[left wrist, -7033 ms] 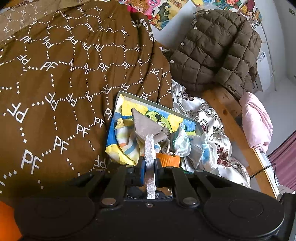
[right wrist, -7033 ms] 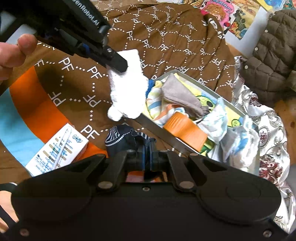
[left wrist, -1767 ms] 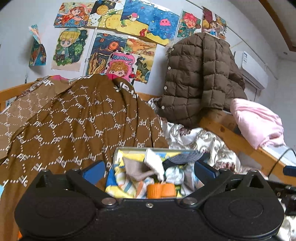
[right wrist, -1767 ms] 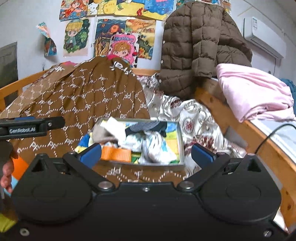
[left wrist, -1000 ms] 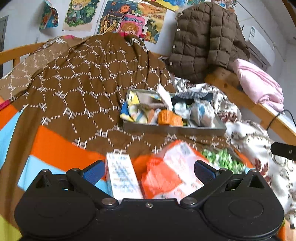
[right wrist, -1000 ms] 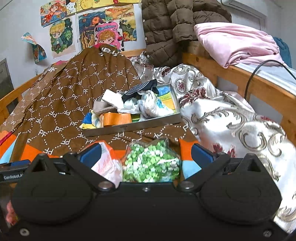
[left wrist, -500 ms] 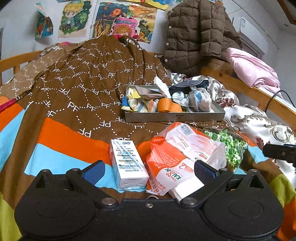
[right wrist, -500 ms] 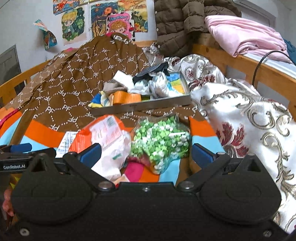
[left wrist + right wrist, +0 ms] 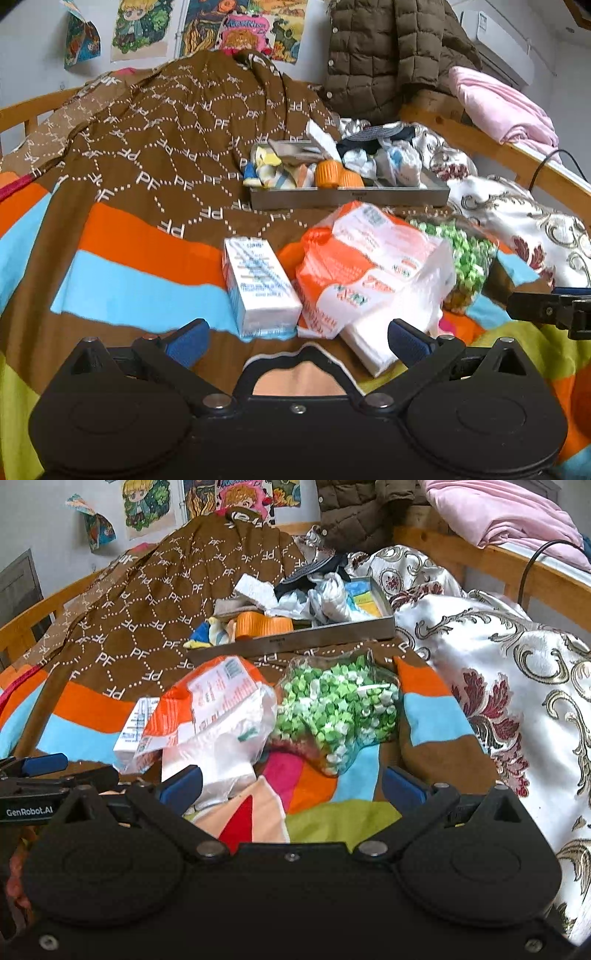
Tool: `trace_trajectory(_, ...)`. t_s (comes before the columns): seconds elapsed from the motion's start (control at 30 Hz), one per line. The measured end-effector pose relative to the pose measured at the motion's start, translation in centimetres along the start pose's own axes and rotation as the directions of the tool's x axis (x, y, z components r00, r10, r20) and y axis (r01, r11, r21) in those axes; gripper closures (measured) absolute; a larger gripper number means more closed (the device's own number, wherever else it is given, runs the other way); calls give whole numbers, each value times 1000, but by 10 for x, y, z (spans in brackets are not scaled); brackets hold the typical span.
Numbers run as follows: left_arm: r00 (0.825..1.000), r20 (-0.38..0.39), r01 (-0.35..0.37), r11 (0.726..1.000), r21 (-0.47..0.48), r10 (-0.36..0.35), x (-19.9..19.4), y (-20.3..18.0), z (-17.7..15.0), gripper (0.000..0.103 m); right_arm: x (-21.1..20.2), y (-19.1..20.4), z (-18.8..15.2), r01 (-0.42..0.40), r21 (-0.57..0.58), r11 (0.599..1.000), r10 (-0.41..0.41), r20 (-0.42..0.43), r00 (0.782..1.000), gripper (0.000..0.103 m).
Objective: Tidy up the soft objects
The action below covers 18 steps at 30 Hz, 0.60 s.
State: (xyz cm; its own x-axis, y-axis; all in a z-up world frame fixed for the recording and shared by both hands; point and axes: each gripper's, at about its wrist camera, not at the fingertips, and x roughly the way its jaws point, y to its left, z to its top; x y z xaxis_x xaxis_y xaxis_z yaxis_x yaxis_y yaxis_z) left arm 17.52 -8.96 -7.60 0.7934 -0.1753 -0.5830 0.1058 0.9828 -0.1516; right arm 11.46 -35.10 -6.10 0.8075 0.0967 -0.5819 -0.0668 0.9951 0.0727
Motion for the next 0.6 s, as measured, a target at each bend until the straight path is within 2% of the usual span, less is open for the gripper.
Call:
trace_trajectory(0.3, 1000, -9, 10, 1000, 4, -10, -1, -1, -4, 1, 4, 3, -14, 4, -17, 1000, -4, -37, 999, 1)
trace_trajectory(0.6, 1000, -6, 15, 1000, -2, -15, -2, -1, -5, 1, 4, 2, -12, 20, -22, 1000, -21, -19, 1000, 1)
